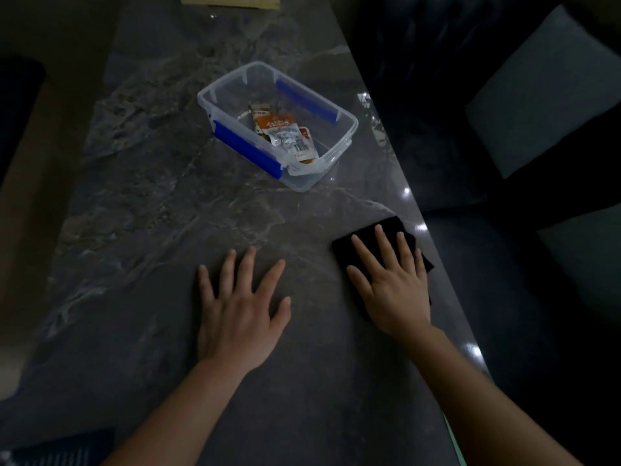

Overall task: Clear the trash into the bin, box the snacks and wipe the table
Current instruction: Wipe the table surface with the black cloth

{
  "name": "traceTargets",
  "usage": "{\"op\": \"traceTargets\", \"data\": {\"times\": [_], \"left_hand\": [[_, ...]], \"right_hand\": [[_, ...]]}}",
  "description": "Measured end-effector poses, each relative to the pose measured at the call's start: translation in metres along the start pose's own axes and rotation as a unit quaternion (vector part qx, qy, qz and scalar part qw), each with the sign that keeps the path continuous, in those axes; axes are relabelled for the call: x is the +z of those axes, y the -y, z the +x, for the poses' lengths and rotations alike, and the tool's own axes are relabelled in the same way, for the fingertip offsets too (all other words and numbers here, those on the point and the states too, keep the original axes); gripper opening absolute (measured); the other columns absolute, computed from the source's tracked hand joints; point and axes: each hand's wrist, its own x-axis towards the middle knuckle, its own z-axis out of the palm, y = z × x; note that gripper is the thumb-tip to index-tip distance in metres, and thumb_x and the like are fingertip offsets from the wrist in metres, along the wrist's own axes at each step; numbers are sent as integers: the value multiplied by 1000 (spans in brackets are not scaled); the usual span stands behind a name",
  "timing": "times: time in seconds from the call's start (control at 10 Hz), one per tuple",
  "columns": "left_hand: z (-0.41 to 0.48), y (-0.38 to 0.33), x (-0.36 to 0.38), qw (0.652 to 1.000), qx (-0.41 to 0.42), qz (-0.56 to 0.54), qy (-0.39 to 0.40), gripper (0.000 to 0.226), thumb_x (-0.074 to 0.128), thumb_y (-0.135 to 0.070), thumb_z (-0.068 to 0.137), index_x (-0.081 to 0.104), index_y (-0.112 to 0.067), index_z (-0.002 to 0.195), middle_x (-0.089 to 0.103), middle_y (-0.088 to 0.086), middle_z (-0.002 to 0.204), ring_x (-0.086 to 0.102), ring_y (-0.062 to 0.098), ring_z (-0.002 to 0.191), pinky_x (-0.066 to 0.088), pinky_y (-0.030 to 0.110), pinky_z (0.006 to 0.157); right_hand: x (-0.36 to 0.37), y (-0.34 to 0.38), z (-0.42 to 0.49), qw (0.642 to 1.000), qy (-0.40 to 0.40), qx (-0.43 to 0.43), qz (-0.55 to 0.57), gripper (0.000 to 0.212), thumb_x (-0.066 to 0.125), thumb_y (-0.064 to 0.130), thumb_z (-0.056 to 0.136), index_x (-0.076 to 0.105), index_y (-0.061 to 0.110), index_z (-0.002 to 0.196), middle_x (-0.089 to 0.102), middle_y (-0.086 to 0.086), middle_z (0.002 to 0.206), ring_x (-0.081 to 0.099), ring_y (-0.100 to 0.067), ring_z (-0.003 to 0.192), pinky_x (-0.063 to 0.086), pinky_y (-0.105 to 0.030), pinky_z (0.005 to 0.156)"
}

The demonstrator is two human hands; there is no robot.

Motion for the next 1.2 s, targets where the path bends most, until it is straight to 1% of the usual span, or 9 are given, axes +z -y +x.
{"op": "traceTargets", "data": {"times": [0.3,0.5,0.6,0.7,0.8,0.9,1.0,1.1,1.2], "left_hand": [[0,-1,-2,1000,-5,16,9,64,33,-62,88,32,-41,148,29,9,160,22,36,148,11,69,115],[1,-2,-3,1000,-10,12,7,64,35,-61,87,33,-41,148,30,9,160,23,36,147,11,68,115],[0,-2,-6,999,-14,11,26,64,33,-62,87,33,-42,147,31,7,160,23,34,147,10,68,116],[2,0,-17,998,-29,-26,53,66,32,-64,84,33,-45,147,27,4,162,19,30,150,6,65,118],[-3,3,-26,994,-33,-48,96,70,39,-60,83,29,-41,149,19,2,165,11,27,152,2,60,120],[-21,10,-30,994,-48,-69,74,69,63,-55,68,53,-35,133,52,8,145,48,32,134,38,64,107],[-38,23,-31,992,-70,-92,52,80,80,-53,42,56,-35,115,69,8,118,67,30,105,57,59,81],[-56,36,-23,992,-46,-96,65,89,74,-57,25,51,-36,108,69,2,107,70,23,83,61,46,60],[-73,61,-56,994,40,-67,-74,67,69,-69,50,46,-38,105,50,-8,98,67,-6,66,55,14,57]], "right_hand": [[-6,0,17,1000,1,-4,18,60,12,68,97,-1,52,153,-7,6,167,-14,-24,152,-6,-50,123],[-7,0,18,1000,5,-3,22,61,11,69,96,-2,52,153,-9,7,167,-16,-24,152,-9,-50,122],[-10,0,20,999,32,-3,23,61,11,70,96,-7,52,152,-14,6,166,-21,-24,151,-12,-51,121],[-17,0,22,997,71,-2,22,62,13,68,97,-11,52,152,-20,5,165,-25,-25,149,-14,-53,120],[-25,1,26,994,110,-4,24,64,18,68,97,-12,51,152,-22,4,165,-24,-27,149,-12,-55,120],[-37,4,28,991,129,3,37,67,28,69,96,-2,50,153,-14,4,167,-16,-30,152,-6,-58,120],[-49,12,25,993,116,10,32,69,40,65,95,14,44,155,-2,1,168,-3,-32,153,2,-55,122],[-61,23,13,997,74,12,24,70,48,59,93,27,35,154,11,-1,167,9,-30,152,11,-46,123],[-76,35,0,997,57,-4,53,65,51,57,91,37,32,150,28,4,162,25,-25,146,25,-36,119]]}}
